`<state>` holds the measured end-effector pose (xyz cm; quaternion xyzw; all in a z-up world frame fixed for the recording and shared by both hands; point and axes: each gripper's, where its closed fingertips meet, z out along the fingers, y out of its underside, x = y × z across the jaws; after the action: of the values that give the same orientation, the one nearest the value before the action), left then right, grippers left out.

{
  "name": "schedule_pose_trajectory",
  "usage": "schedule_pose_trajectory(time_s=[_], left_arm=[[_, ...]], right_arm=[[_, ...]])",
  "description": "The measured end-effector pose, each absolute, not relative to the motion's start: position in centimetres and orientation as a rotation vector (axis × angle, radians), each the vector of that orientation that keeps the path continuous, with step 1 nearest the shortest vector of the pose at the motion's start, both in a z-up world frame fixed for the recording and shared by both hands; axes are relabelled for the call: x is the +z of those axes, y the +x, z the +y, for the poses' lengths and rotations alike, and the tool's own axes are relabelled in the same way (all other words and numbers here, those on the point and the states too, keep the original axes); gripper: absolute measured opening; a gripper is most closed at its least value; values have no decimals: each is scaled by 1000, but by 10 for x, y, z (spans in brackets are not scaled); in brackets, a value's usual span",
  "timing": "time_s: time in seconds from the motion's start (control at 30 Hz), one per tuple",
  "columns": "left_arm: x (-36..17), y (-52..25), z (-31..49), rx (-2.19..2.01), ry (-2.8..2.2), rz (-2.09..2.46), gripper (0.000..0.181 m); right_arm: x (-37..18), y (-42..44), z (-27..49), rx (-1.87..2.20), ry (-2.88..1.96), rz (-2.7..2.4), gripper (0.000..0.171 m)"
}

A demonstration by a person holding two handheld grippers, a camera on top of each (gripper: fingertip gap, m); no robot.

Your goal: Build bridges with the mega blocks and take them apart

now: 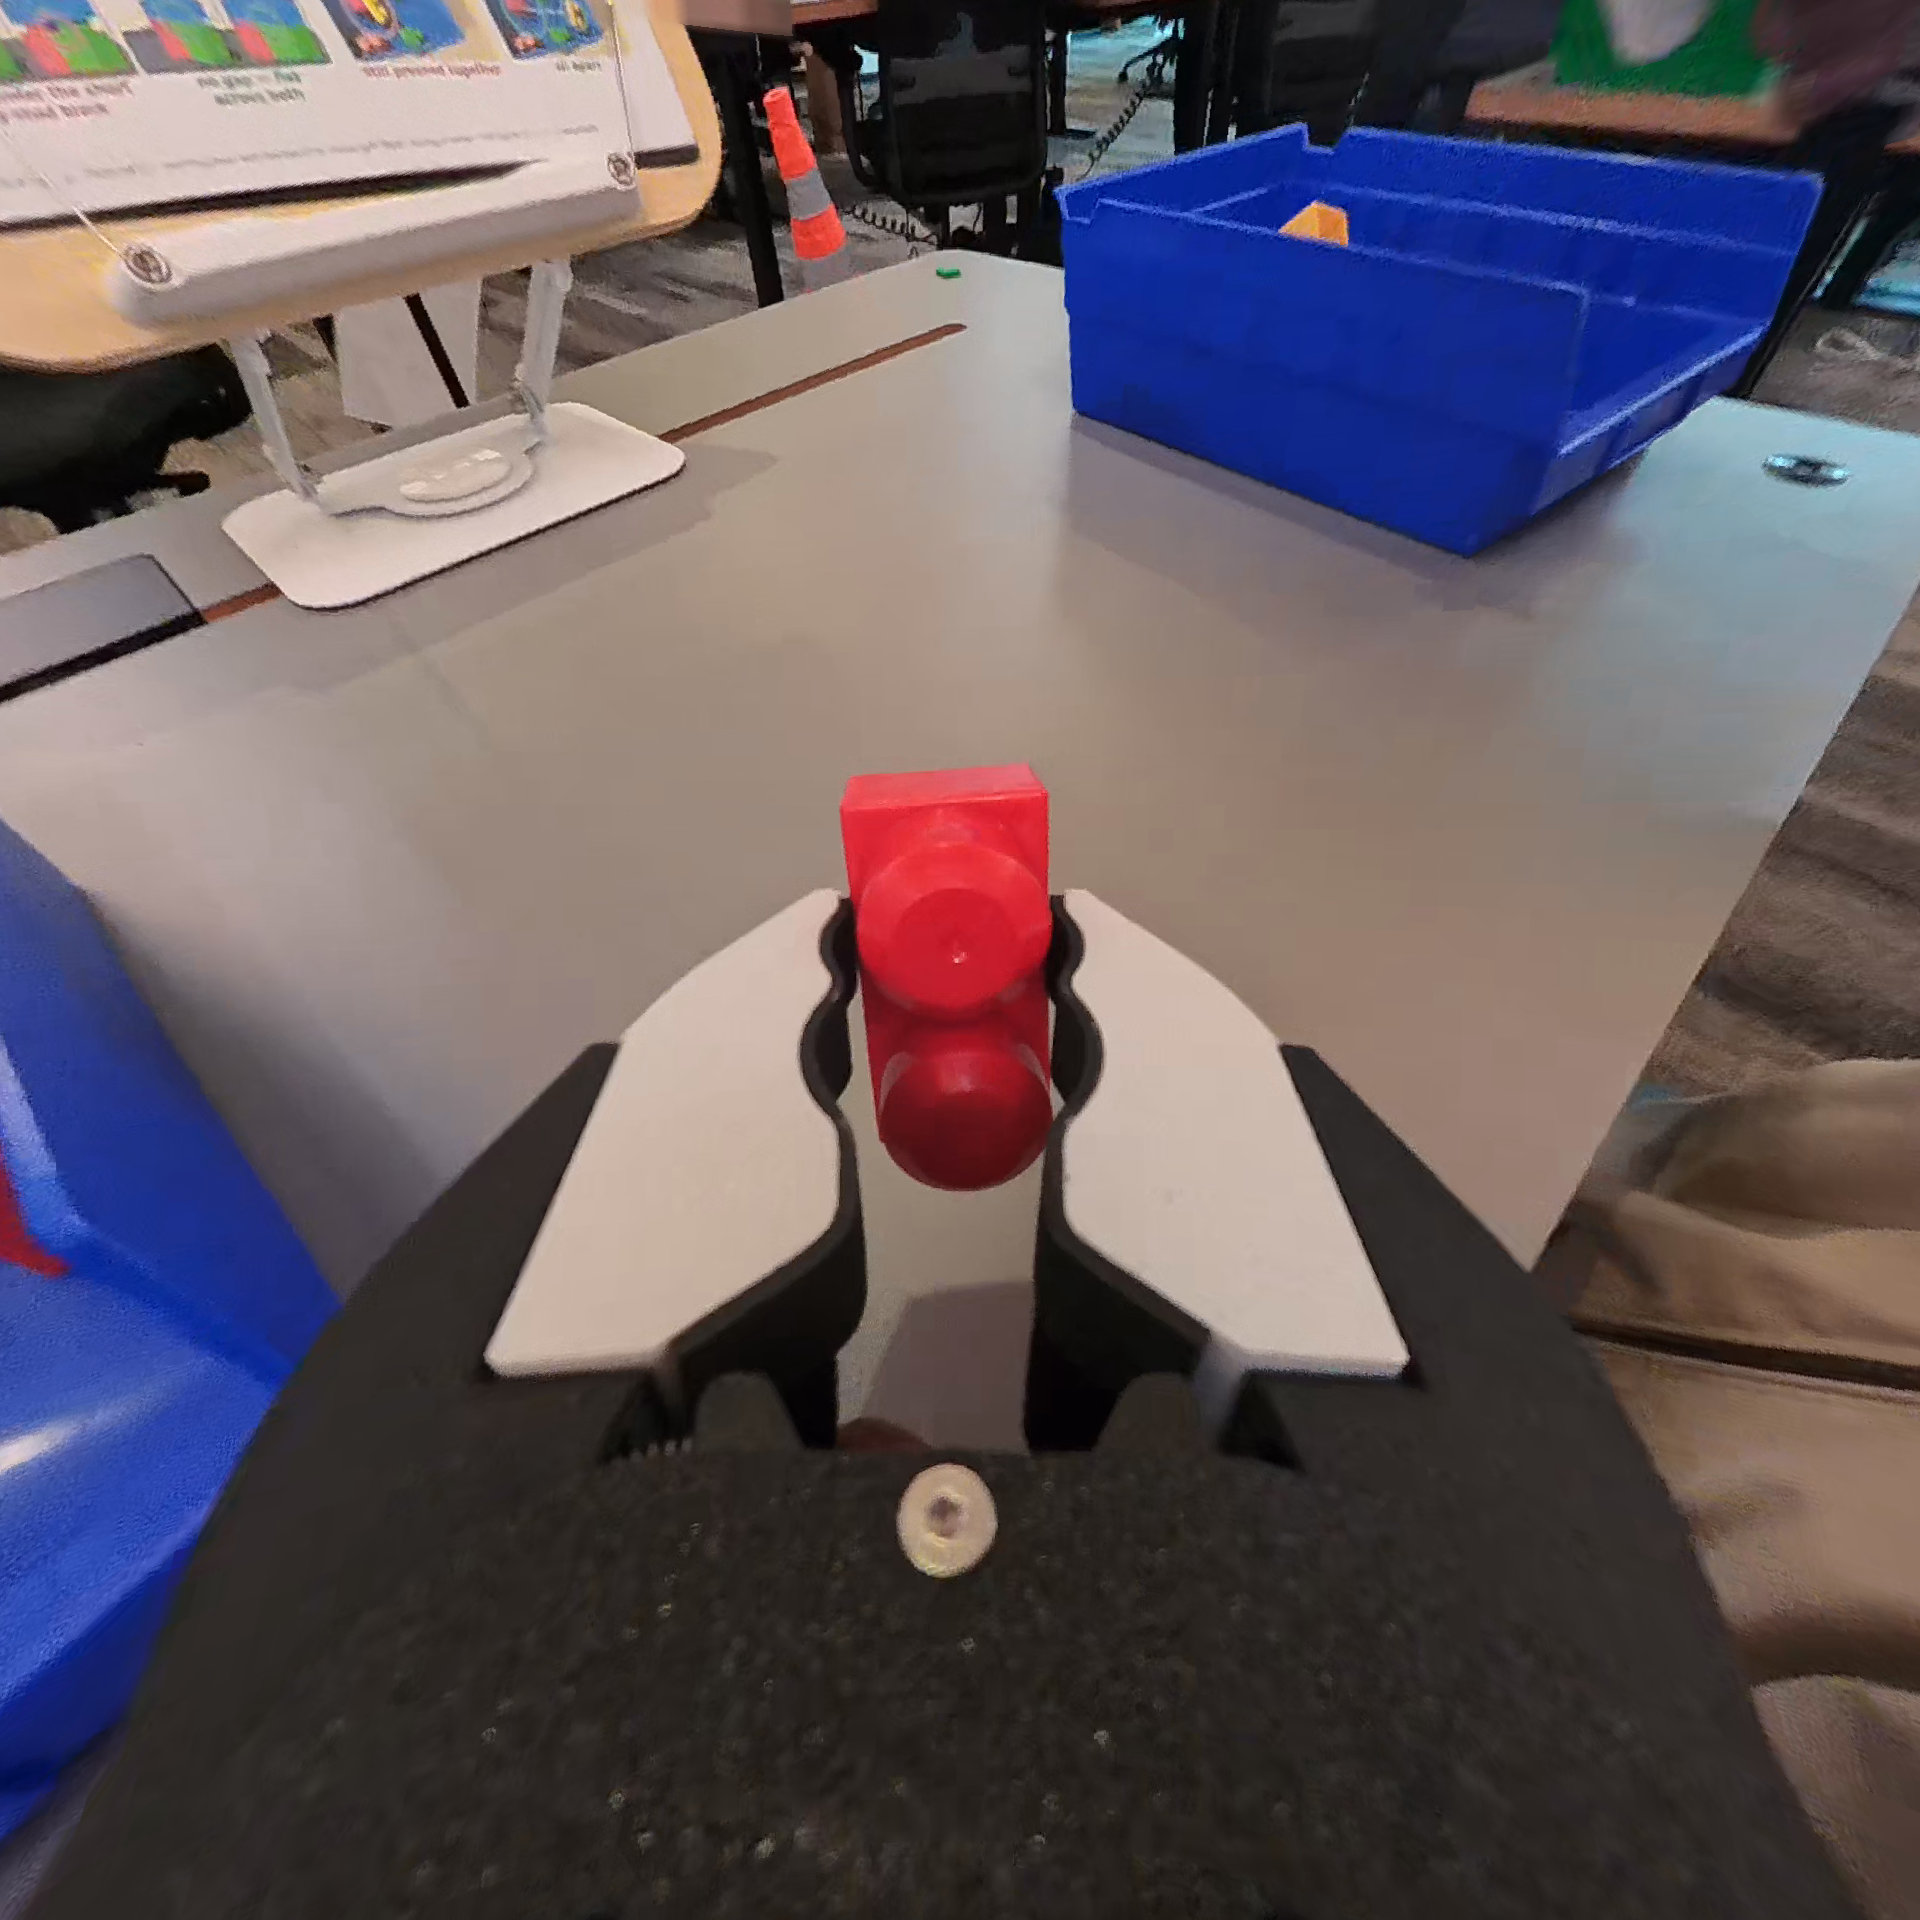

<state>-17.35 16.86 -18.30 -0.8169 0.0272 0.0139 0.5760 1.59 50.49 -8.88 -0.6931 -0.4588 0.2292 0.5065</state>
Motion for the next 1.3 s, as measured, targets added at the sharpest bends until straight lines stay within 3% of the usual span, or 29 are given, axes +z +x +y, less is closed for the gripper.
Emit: schedule_pose_trajectory(time_s=[0.13, 0.33, 0.63, 0.87, 1.3], left_arm=[[-178, -179, 168, 40, -1896, 110, 34], [-187, -183, 165, 58, -1922, 128, 34], [-188, -177, 189, 398, -1969, 496, 34], [-170, -156, 231, 666, -1870, 845, 34], [-177, -123, 251, 685, -1810, 968, 34]], right_arm=[[-84, -4, 369, 863, -1362, -1122, 64], [-170, -28, 272, 1051, -1475, -1168, 72], [-168, -81, 240, 1332, -1586, -1336, 73], [-158, -132, 229, 1358, -1587, -1483, 61], [-181, -141, 224, 1333, -1709, -1573, 49]])
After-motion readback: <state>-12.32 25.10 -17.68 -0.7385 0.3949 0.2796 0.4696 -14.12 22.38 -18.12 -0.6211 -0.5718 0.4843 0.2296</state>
